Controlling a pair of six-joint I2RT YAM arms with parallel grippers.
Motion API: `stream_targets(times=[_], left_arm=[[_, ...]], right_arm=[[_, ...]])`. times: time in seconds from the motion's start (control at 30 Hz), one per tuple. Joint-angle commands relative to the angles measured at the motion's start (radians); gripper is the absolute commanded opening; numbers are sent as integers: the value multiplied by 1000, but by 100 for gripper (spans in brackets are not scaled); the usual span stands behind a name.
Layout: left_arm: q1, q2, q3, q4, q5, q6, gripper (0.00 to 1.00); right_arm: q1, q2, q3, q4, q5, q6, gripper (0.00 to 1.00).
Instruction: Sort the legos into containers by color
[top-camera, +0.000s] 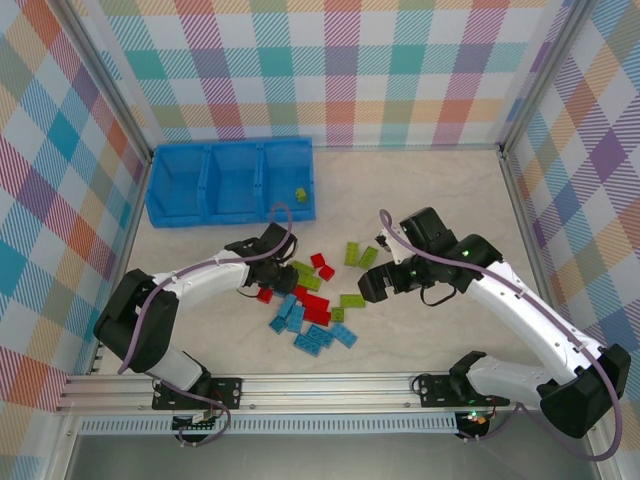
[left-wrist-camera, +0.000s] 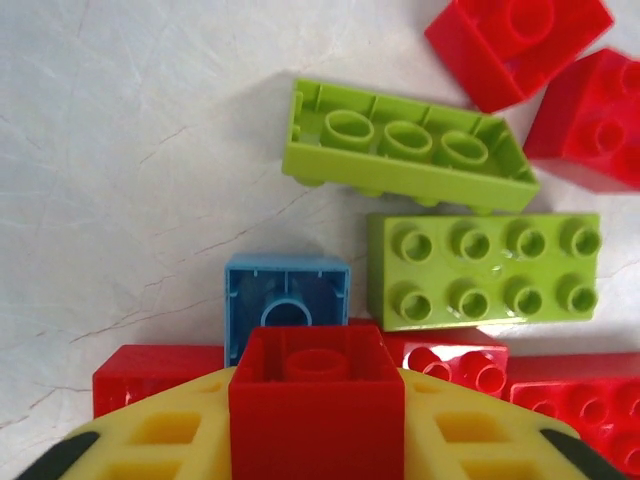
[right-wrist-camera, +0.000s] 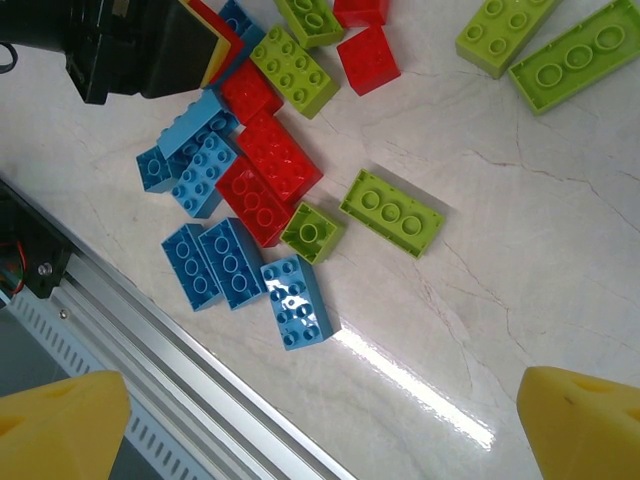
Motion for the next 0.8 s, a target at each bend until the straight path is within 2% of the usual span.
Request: stream_targets(times=[0.0, 0.1, 0.2, 0.27, 0.37, 0.53, 0.63, 0.77], left_arm=[[7, -33, -11, 13, 20, -5, 26], [8, -98, 3, -11, 6, -5, 19], [40, -172, 44, -33, -49, 11, 19], [106, -201, 85, -31, -84, 32, 19], [266, -188, 153, 24, -103, 45, 19], [543, -21, 335, 107, -109, -36, 17], [644, 120, 459, 122, -124, -97, 16], [704, 316, 644, 71, -173, -112, 16]], right_arm=[[1, 3, 31, 26, -26, 36, 100], [0, 5, 39, 43, -31, 57, 100], [3, -3, 44, 85, -33, 90, 100], [1, -12, 35, 136, -38, 112, 100], [2, -18, 23, 201, -25, 139, 100], [3, -16, 22, 240, -38, 165, 100], [3, -33, 13, 231, -39, 169, 100], [4, -74, -13, 218, -26, 178, 100]])
